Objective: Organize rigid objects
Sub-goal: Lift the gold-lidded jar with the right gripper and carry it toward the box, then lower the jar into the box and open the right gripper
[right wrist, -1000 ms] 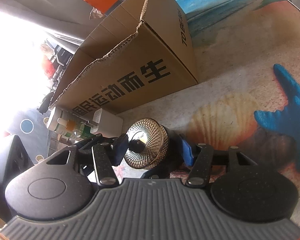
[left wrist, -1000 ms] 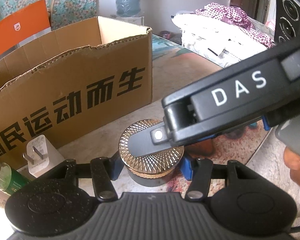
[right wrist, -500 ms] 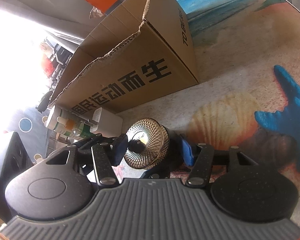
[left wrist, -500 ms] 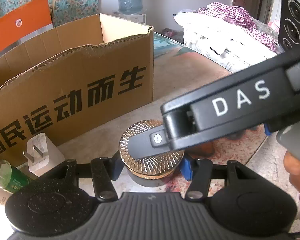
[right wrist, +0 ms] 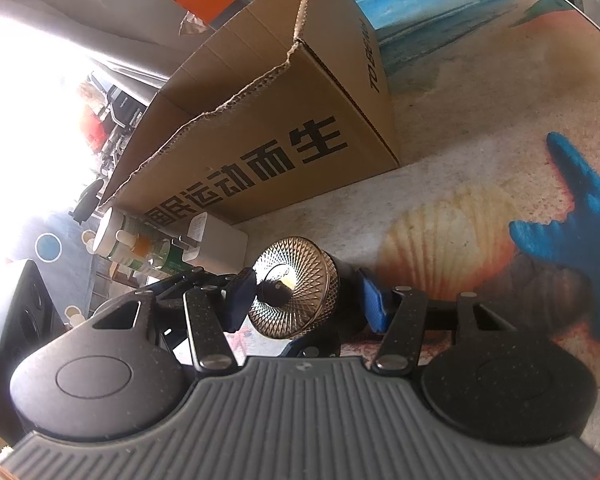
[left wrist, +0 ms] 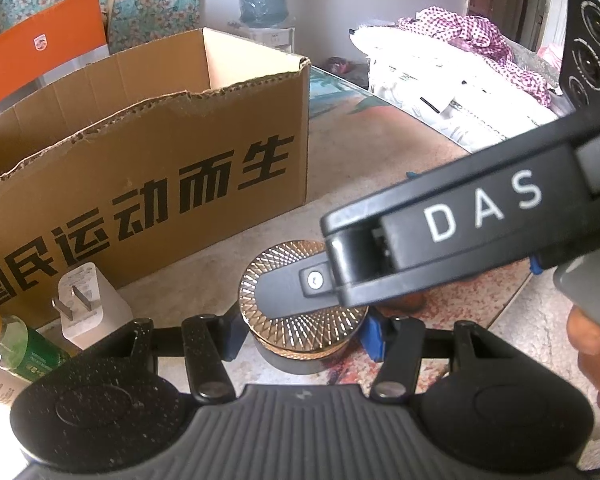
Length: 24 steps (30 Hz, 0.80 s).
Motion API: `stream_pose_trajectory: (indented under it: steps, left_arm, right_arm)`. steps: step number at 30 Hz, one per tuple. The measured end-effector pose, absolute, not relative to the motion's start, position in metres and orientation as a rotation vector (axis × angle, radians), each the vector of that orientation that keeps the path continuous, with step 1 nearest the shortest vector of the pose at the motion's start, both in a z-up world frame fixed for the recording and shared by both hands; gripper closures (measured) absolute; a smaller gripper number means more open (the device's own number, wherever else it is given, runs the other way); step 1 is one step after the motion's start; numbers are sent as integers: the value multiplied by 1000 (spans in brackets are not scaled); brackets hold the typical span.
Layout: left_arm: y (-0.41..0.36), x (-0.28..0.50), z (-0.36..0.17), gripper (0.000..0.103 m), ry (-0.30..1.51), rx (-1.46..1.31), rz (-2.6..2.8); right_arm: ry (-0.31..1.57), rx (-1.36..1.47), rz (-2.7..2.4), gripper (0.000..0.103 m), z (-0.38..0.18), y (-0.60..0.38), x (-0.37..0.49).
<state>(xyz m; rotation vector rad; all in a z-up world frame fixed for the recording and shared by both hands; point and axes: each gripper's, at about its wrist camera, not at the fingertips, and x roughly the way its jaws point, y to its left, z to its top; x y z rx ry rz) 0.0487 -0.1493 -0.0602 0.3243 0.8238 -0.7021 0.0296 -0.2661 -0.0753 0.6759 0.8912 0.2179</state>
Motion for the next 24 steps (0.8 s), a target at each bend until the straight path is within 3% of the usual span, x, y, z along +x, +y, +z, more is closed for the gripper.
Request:
stream_pose_trajectory:
  steps: [13, 24]
  left_arm:
    - [-135, 39, -41, 46, 778, 289, -688]
    - [-113, 45, 45, 46, 576, 245, -658]
  right_arm:
    - [865, 634, 224, 49, -59, -258, 24]
    - [674, 480, 268, 50, 31, -240, 15]
